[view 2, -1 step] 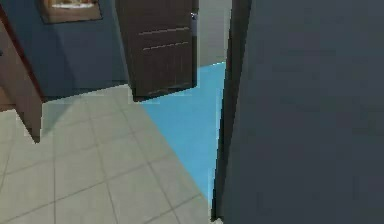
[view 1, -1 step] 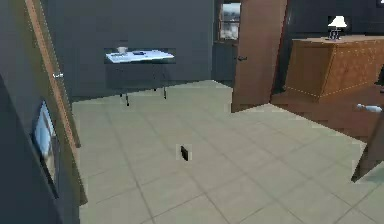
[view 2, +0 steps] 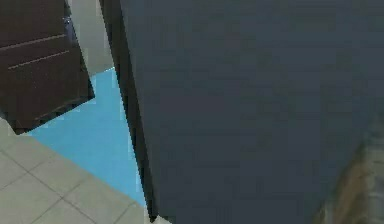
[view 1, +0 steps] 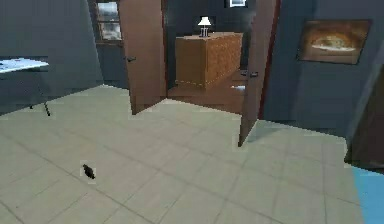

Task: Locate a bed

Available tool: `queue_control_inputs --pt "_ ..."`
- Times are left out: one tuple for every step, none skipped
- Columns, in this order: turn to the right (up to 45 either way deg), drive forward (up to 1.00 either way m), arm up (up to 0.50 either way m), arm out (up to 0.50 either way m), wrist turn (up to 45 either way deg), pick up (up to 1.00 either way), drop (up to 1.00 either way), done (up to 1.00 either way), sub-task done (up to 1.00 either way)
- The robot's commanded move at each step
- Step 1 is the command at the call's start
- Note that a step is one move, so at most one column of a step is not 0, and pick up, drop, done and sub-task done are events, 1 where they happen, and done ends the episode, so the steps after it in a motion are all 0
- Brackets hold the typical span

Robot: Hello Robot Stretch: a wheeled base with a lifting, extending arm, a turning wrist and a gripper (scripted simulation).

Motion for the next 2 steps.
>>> queue_control_inputs --pt "0.0 1.0 0.0 0.0 0.0 0.0 0.0 0.0 0.0" --pt "0.0 1.0 0.0 0.0 0.0 0.0 0.0 0.0 0.0"
